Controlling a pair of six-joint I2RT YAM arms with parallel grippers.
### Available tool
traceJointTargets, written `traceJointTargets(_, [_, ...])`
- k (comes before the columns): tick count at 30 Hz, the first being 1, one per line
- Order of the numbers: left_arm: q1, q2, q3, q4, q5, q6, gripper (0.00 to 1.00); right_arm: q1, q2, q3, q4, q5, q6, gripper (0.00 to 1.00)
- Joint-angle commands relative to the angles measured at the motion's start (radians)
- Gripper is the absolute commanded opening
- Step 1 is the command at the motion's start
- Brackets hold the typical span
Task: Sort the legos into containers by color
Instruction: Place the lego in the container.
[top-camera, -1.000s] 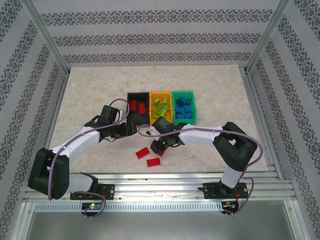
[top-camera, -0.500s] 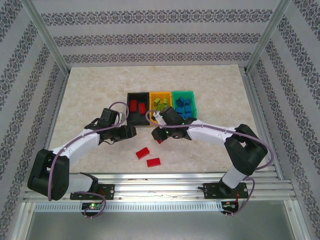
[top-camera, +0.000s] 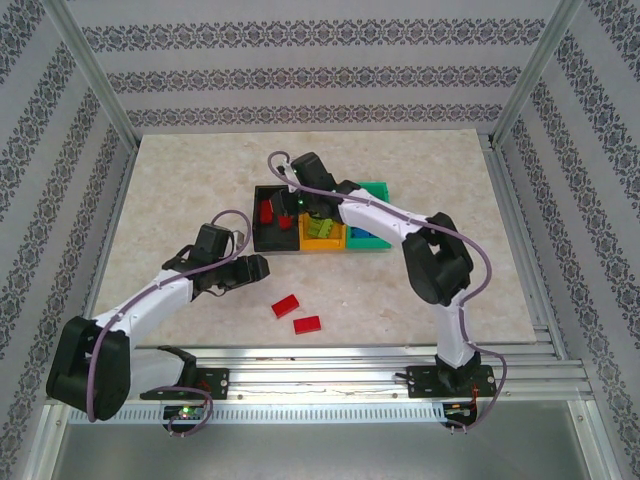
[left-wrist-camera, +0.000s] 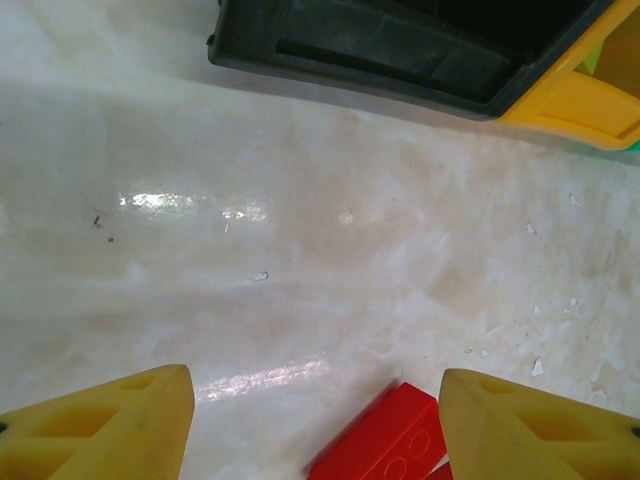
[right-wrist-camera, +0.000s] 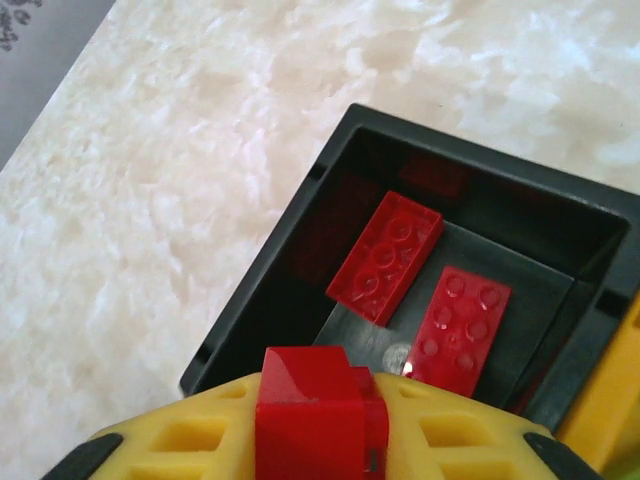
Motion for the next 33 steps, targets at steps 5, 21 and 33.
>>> traceJointTargets(5, [0.007,-0.042,-0.032,0.009,-0.008,-0.013,0.66,-0.004,0.057,0.095,-0.067,-0.043,0.024,0.48])
traceJointTargets(21, [0.007,0.069,-0.007,0.108,0.024,-0.024,0.66,0.014,-0.296,-0.367,0.065,0.058,-0.019,0.51])
traceJointTargets(33, [0.006,0.065,-0.036,0.176,0.138,0.028,0.66,0.013,-0.489,-0.628,0.113,0.127,0.016,0.52])
